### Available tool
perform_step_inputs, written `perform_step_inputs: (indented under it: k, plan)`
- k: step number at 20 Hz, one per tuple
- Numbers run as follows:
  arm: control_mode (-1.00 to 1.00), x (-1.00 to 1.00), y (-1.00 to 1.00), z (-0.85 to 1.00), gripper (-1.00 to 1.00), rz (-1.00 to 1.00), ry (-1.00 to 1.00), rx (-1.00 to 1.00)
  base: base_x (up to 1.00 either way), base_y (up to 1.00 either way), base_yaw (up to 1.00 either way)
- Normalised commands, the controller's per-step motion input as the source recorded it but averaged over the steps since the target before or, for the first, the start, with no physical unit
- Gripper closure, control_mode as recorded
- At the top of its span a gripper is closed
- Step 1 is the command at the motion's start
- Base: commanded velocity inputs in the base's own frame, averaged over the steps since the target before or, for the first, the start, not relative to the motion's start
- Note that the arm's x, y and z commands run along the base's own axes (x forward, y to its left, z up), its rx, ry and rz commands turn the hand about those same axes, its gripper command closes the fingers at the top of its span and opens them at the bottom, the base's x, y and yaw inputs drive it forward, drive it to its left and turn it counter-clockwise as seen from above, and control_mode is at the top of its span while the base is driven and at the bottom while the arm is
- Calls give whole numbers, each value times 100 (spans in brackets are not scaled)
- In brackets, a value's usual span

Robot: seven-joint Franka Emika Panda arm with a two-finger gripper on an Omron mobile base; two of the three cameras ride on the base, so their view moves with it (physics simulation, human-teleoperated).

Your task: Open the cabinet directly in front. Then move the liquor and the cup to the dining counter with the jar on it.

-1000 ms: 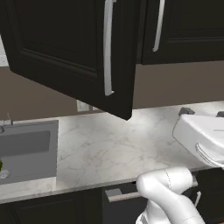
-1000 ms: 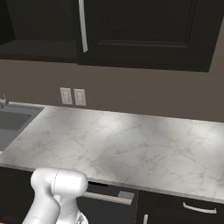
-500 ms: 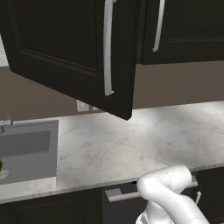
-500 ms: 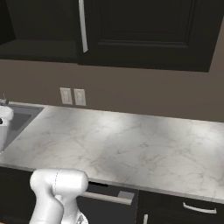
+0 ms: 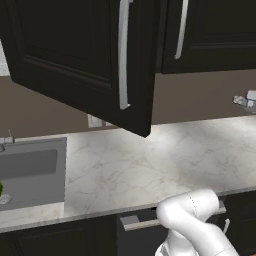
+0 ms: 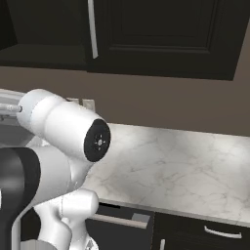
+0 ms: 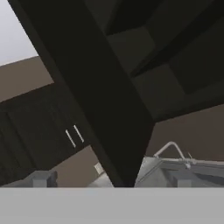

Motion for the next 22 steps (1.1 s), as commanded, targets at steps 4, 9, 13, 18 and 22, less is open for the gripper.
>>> perform_step_inputs:
  k: [4, 9, 13, 18, 22]
  plan:
    - [-100, 100, 12, -19, -100, 34, 0, 5, 0, 0, 0]
    - [-100, 97, 47, 3, -100, 31, 4, 10, 0, 0, 0]
    - [-100, 67, 91, 20, -100, 23, 1, 1, 0, 0, 0]
    - [-100, 51, 100, 16, -100, 20, 2, 0, 0, 0, 0]
    - [-100, 9, 100, 16, -100, 20, 0, -1, 0, 0, 0]
